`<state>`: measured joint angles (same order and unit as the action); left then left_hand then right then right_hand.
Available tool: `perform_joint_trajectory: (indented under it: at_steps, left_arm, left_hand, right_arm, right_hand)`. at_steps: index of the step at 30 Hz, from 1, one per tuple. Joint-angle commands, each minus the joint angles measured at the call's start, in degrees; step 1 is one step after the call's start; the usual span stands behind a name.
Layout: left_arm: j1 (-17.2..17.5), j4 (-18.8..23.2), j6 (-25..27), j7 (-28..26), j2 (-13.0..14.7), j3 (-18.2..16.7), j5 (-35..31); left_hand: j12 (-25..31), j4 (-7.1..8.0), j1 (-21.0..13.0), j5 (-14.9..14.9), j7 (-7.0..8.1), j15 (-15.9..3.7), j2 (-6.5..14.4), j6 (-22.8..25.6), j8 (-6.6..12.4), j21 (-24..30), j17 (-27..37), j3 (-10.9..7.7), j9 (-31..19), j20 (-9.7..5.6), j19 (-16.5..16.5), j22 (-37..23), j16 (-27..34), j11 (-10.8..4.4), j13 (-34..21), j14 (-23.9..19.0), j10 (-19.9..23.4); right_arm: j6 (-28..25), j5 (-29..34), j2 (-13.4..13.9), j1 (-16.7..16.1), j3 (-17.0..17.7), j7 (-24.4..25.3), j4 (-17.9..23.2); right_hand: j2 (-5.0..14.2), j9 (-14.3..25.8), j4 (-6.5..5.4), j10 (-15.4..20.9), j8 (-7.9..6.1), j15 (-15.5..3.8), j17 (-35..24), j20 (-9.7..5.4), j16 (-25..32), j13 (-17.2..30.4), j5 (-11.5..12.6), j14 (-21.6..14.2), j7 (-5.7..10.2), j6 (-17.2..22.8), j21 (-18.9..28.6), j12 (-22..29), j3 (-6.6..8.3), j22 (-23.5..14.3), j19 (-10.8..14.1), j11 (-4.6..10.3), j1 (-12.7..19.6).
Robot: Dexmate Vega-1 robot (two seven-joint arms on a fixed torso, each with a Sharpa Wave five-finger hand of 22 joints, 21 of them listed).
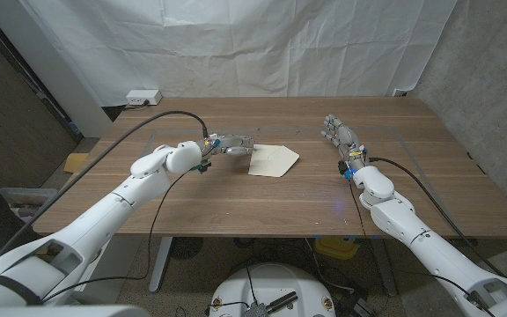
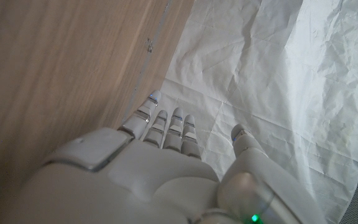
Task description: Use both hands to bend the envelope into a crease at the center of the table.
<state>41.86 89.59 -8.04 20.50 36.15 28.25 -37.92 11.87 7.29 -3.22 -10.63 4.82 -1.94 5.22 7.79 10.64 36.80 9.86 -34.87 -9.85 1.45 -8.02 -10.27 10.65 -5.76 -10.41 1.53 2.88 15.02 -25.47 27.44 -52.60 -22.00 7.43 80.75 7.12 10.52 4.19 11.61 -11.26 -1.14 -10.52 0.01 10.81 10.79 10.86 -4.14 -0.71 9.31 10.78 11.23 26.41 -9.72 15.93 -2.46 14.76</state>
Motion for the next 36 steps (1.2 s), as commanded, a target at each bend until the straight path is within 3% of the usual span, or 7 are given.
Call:
perform_joint_trajectory:
  at_steps: [1, 18, 25, 36]
  left_arm:
    - [-1.6, -1.0, 0.6, 2.4, -0.4, 1.7, -2.3]
    - [-3.5, -1.7, 1.2, 5.3, -0.8, 3.8, -6.3]
    - [-4.1, -2.0, 1.2, 6.2, -0.9, 4.5, -8.0]
    - [-5.0, -1.9, 1.1, 7.6, -1.0, 5.8, -11.1]
  left_hand:
    - [0.2, 0.35, 0.6, -0.4, 0.00, -1.40, 0.6, 1.1, 0.66, -0.4, 0.1, -0.10, -0.2, -0.08, 0.0, -0.2, 0.3, 0.05, 0.0, -0.7, 0.7]
    - [-0.6, 1.14, 1.9, -0.5, 0.48, -1.67, -0.6, 0.2, -0.10, -1.8, 0.2, 1.18, -0.2, -0.28, -2.1, -0.2, -0.5, -0.10, 0.0, 1.7, -1.4]
    - [-0.8, 0.93, 2.3, -0.4, 0.67, -1.80, -2.5, 0.1, -0.20, -2.3, 0.2, 2.29, -0.1, -0.25, -2.6, -0.2, -0.6, -0.63, 0.0, 2.4, -1.9]
    - [-0.8, 0.29, 2.6, -0.6, 0.82, -1.42, -5.6, -0.3, -0.29, -3.5, 0.1, 4.25, -0.1, 1.06, -4.1, -0.1, -0.5, -1.13, 0.0, 3.3, -2.2]
  right_arm:
    - [0.0, 0.1, -0.2, 0.2, -0.1, 0.2, -0.4]
    - [0.2, 0.3, -0.2, -0.3, 0.0, 0.9, -0.2]
    - [-0.5, 0.7, -0.1, -0.5, -0.2, 1.4, 0.3]
    - [-0.9, 0.7, -0.2, -0.8, -0.3, 1.8, 0.8]
  right_hand:
    - [0.21, 0.1, 0.33, 0.5, -0.07, -0.07, -0.3, -0.27, 0.4, 0.3, 0.1, -0.6, 0.05, 0.6, 0.4, 0.1, 0.23, -0.1, 0.4, -0.08, 0.1]
    - [0.17, 0.1, 0.37, 0.6, -0.06, 0.00, -0.3, -0.37, 0.4, 0.3, 0.1, -0.6, -0.06, 0.7, 0.4, 0.1, 0.27, -0.1, 0.5, -0.12, 0.0]
    - [0.13, 0.1, 0.43, 0.6, -0.06, -0.01, -0.3, -0.34, 0.4, 0.3, 0.1, -0.6, -0.12, 0.7, 0.4, 0.1, 0.28, -0.1, 0.5, -0.27, -0.1]
    - [0.02, 0.1, 0.39, 1.0, -0.15, 0.18, -0.3, -0.28, 0.5, 0.3, 0.1, -0.9, -0.43, 1.0, 0.4, 0.2, 0.21, -0.1, 0.6, -0.60, -0.3]
